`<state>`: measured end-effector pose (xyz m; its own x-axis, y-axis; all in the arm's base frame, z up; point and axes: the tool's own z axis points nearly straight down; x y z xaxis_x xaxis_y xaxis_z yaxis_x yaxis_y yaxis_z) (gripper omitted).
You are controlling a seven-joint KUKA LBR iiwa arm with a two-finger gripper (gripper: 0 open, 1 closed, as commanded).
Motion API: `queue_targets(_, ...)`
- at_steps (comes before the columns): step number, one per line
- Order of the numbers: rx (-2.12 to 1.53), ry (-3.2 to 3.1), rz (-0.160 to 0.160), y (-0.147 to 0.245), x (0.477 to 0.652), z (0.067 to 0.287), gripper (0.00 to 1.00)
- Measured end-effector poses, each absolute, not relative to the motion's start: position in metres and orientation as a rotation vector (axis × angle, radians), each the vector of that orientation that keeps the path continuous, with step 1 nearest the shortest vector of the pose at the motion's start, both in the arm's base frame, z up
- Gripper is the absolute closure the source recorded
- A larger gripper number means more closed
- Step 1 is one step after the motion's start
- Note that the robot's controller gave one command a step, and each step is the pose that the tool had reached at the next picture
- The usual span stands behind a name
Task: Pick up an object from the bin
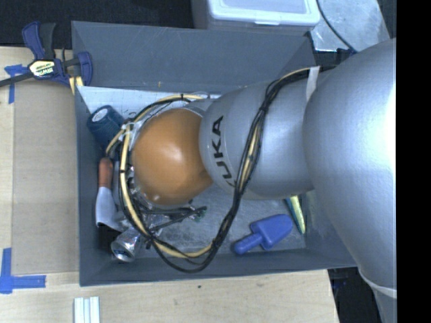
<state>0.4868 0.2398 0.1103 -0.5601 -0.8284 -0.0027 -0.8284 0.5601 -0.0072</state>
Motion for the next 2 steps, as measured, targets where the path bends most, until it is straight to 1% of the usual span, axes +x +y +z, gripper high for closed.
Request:
queue_targets(1,-1.466,2.763,-0.008,0.241,0.489,0.135,1.00)
queue_targets(2,-1.463,2.763,-0.008,0.241,0.489,0.146,1.00)
